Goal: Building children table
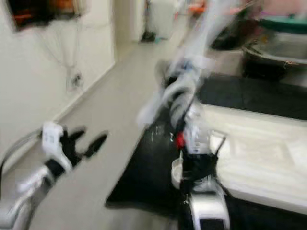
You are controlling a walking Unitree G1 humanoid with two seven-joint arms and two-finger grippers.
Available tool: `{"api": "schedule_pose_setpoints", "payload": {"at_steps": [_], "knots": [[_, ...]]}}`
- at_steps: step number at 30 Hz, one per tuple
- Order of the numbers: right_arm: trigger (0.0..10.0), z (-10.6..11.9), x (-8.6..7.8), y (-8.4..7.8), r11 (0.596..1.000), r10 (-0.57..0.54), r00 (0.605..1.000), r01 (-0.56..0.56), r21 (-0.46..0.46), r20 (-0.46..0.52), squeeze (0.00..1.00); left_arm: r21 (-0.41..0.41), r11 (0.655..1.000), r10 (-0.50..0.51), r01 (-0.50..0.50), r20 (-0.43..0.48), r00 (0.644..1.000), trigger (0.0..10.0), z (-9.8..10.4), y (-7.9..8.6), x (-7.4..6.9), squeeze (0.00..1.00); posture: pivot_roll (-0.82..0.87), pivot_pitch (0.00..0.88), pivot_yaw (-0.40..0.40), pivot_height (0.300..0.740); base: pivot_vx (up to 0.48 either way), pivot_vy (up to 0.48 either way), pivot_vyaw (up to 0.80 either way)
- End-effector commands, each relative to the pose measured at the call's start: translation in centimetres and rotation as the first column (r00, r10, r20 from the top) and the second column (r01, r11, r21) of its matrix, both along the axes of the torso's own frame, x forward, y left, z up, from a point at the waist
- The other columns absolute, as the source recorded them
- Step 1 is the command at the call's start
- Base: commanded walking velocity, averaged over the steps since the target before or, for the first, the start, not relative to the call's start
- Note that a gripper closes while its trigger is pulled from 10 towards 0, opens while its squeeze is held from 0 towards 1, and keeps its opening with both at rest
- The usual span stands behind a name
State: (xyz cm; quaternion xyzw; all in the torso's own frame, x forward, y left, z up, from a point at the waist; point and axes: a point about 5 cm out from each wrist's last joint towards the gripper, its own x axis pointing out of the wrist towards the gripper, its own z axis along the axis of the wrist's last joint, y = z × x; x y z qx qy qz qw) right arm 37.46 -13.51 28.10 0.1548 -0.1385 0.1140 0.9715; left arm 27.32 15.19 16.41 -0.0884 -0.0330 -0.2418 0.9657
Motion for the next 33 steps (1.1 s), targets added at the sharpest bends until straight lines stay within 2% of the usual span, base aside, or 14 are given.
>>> {"api": "schedule_pose_setpoints", "payload": {"at_steps": [1,6,11,17,23,25,33], "knots": [[10.0,-0.2,-0.1,-2.2,0.997,-0.071,0.997,0.071,0.018,-0.014,0.0,-0.013,0.999,-0.035,0.035,0.012,0.999,10.0,0.4,-0.7,-0.1,1.0,0.07,0.0,-0.045,0.74,0.0,0.0,0.0],[10.0,-0.4,-0.1,-2.4,0.998,-0.068,0.997,0.068,0.015,-0.03,0.0,-0.015,0.999,-0.04,0.04,-0.001,0.999,10.0,0.1,-0.6,-0.3,1.0,0.07,0.0,-0.045,0.74,0.0,0.126,-0.63],[10.0,-0.4,-0.3,-2.5,0.998,-0.063,0.998,0.063,0.008,-0.026,0.0,-0.025,0.998,-0.055,0.055,0.003,0.999,10.0,0.2,-0.6,-0.6,1.0,0.07,0.0,-0.044,0.74,0.0,0.475,-0.79],[10.0,-0.2,-0.5,-2.4,0.999,-0.035,0.999,0.035,-0.015,-0.017,0.0,-0.029,0.997,-0.068,0.068,-0.006,0.998,10.0,0.0,-0.7,-0.8,1.0,0.06,0.0,-0.047,0.74,0.0,0.434,0.0],[10.0,-0.3,-0.6,-2.1,1.0,-0.018,1.0,0.017,-0.02,-0.024,0.0,-0.021,0.998,-0.054,0.054,0.005,0.999,10.0,0.1,-0.6,-0.8,1.0,0.06,0.0,-0.047,0.74,0.0,0.447,-0.79],[10.0,-0.4,-0.6,-2.0,1.0,-0.013,1.0,0.013,-0.024,-0.026,0.0,-0.014,0.999,-0.043,0.043,0.001,0.999,10.0,0.0,-0.5,-0.8,1.0,0.06,0.0,-0.046,0.74,0.0,0.0,0.0],[10.0,-0.4,-1.2,-2.8,0.994,0.05,0.998,-0.053,-0.096,-0.028,0.0,-0.013,0.999,-0.041,0.041,-0.009,0.999,10.0,-0.3,-0.5,-0.8,1.0,0.06,0.0,-0.046,0.74,0.0,0.0,-0.8]]}}
